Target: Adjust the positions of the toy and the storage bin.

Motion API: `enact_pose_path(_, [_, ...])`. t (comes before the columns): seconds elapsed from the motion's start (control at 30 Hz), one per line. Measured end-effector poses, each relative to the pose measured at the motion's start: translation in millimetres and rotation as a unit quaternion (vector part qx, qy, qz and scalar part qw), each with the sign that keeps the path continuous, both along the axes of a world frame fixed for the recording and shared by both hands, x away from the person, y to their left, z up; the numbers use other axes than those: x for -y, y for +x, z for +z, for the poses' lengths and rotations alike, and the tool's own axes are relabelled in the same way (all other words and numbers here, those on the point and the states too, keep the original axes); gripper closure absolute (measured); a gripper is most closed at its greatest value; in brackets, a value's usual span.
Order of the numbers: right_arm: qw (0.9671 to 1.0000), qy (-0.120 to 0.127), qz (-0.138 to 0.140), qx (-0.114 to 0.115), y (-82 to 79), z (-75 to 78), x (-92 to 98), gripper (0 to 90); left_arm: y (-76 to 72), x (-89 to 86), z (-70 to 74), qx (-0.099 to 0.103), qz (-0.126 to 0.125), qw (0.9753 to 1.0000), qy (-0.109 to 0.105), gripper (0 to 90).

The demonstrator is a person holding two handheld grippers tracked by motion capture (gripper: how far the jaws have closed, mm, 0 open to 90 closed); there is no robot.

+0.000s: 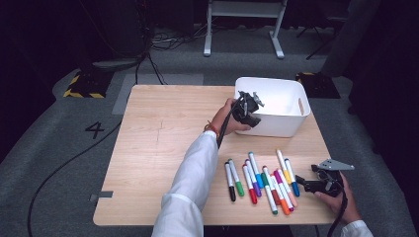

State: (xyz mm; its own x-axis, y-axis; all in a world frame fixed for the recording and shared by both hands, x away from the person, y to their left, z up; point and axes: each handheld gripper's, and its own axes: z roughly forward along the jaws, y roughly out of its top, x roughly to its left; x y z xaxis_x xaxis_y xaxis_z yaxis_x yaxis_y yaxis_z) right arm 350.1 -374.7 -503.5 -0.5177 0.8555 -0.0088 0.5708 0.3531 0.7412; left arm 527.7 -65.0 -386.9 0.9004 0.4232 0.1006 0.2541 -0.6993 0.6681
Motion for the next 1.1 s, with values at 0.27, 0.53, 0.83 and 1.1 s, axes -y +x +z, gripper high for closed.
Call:
enact_pose_path(0.27, [1.0000, 0.000, 0.000, 0.000, 0.1, 0.0, 0.1, 15.2, 1.1, -6.5, 3.3, -0.009, -0.034, 0.9994, 0.002, 80.0])
enact_pose_path(0.53, [1.0000, -0.002, 0.000, -0.001, 0.0, 0.3, 0.3, 15.1, -12.4, -44.8, 6.4, -0.021, -0.046, 0.9986, 0.013, 84.0])
enact_pose_path(0.83, [1.0000, 0.000, -0.002, -0.002, -0.2, 0.6, -0.1, 15.0, -47.6, -131.4, 8.5, -0.038, -0.043, 0.9981, 0.021, 84.7])
enact_pose_path(1.1, [1.0000, 0.000, -0.004, -0.001, -0.5, 0.4, -0.6, 15.0, -92.4, -202.4, 9.2, -0.041, -0.016, 0.9990, 0.010, 85.7])
